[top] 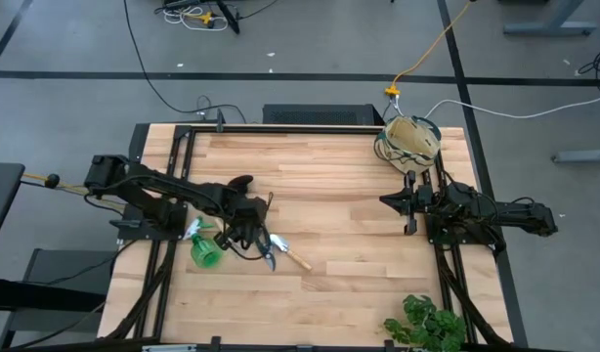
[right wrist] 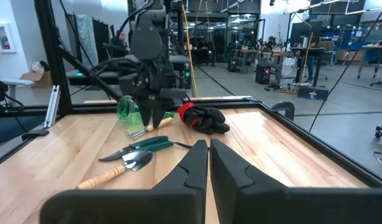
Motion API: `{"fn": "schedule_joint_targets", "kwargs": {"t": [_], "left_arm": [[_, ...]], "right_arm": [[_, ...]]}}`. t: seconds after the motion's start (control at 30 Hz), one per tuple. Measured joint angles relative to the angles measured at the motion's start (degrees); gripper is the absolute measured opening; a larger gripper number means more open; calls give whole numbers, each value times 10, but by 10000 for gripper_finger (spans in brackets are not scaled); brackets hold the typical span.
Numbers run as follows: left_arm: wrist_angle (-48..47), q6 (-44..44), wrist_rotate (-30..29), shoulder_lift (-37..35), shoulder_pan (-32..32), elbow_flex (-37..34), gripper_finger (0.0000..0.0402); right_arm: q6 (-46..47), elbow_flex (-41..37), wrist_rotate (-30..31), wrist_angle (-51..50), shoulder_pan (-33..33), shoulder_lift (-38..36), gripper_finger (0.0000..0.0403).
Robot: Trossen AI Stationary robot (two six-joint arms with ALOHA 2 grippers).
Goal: Pick & Place Garden tools in Gardening bag
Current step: Put the shear scissor into the gardening bag
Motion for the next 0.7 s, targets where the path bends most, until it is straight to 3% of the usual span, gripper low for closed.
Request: {"fn": "schedule_joint_targets", "kwargs": {"t": [0.7], "left_arm": [[2, 5, 0, 10, 0, 0, 177]], "right_arm": [[0, 0, 0, 0, 0, 0, 21]]}}
